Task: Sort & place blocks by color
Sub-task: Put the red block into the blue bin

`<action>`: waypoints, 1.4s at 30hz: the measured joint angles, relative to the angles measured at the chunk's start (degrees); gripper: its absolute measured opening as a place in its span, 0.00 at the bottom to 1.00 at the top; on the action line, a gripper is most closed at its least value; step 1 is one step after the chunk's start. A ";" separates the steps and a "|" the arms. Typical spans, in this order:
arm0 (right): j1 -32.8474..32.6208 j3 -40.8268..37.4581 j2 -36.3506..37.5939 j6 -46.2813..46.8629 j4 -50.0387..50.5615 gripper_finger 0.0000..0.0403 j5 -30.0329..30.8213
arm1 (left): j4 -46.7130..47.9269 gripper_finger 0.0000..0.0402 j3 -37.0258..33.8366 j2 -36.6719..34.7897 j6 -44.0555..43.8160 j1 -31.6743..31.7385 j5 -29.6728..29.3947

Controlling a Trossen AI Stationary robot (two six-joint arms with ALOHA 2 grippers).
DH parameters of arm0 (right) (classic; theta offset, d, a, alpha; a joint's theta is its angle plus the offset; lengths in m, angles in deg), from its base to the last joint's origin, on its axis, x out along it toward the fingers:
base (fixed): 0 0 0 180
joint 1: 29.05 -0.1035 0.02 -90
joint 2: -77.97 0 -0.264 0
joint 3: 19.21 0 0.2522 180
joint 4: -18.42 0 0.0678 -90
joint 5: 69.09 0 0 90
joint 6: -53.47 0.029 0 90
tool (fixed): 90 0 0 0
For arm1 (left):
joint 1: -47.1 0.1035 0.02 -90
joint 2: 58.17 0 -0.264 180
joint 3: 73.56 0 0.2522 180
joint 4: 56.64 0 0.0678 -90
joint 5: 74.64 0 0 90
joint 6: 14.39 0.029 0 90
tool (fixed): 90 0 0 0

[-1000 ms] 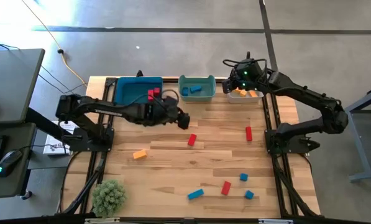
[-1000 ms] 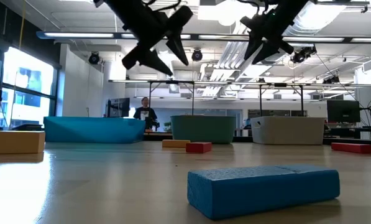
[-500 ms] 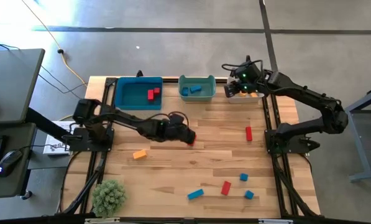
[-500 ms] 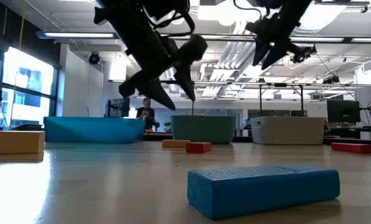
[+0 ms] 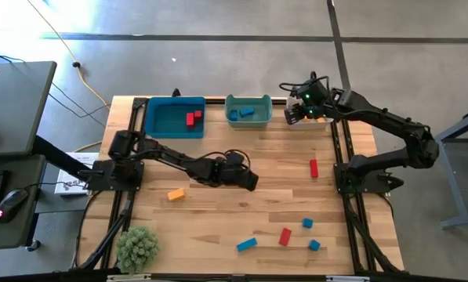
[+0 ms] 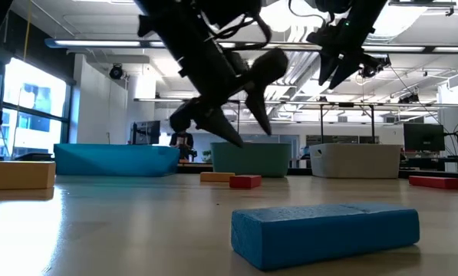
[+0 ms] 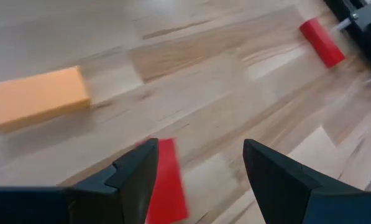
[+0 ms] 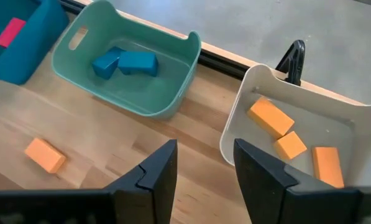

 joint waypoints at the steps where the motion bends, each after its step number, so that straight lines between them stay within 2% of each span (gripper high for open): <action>1: 0.00 0.00 0.01 0.00 0.19 0.36 -0.03 | 1.53 0.56 1.20 0.66 0.43 0.00 -0.43; 6: 0.00 0.00 0.02 0.00 0.66 0.36 0.03 | 10.80 0.56 6.01 3.80 0.37 -0.01 -1.39; 25: 0.00 0.00 0.02 0.00 1.00 0.36 0.05 | 10.73 0.56 6.70 7.45 -0.48 -0.04 -2.42; 42: 0.01 0.00 0.02 0.00 0.92 0.36 0.09 | 9.68 0.55 6.83 11.50 1.67 -0.13 -0.15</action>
